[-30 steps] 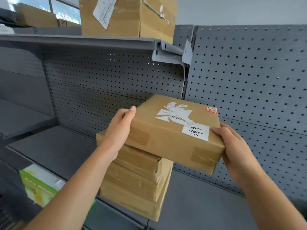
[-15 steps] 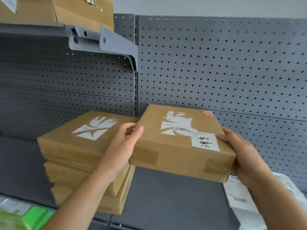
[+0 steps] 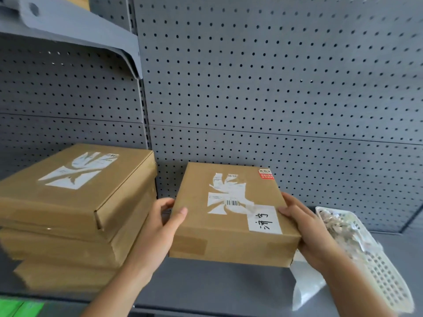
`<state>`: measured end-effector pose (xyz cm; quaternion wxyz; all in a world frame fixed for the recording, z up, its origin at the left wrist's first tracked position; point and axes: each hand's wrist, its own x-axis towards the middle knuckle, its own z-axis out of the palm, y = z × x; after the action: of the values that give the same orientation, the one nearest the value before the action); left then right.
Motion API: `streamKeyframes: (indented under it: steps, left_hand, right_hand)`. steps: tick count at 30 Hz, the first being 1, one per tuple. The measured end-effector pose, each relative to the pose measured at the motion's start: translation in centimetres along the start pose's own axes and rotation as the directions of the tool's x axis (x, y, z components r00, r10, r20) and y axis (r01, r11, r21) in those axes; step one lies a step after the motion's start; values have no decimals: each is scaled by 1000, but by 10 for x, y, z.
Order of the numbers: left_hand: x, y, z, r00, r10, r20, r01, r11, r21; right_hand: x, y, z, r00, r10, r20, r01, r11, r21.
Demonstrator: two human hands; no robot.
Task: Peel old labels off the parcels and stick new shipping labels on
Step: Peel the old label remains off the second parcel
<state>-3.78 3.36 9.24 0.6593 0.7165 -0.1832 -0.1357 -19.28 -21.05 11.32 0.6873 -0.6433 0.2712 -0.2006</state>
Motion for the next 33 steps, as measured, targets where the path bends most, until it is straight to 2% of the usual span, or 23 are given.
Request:
streamKeyframes:
  steps: [17,29,33]
  left_hand:
    - [-2,-81,15,989,-145,-16,146,989,34]
    - [-4,-122,15,977,-209,-48,211,976,56]
    - [-5,-128,17,980,-190,-58,192,980,46]
  right_hand:
    - [15,77,-1,987,160,20,-161,987,3]
    - [21,113,1,982,189,-3,-189,982,-10]
    - [23,123,0,984,176,2,-176,984,10]
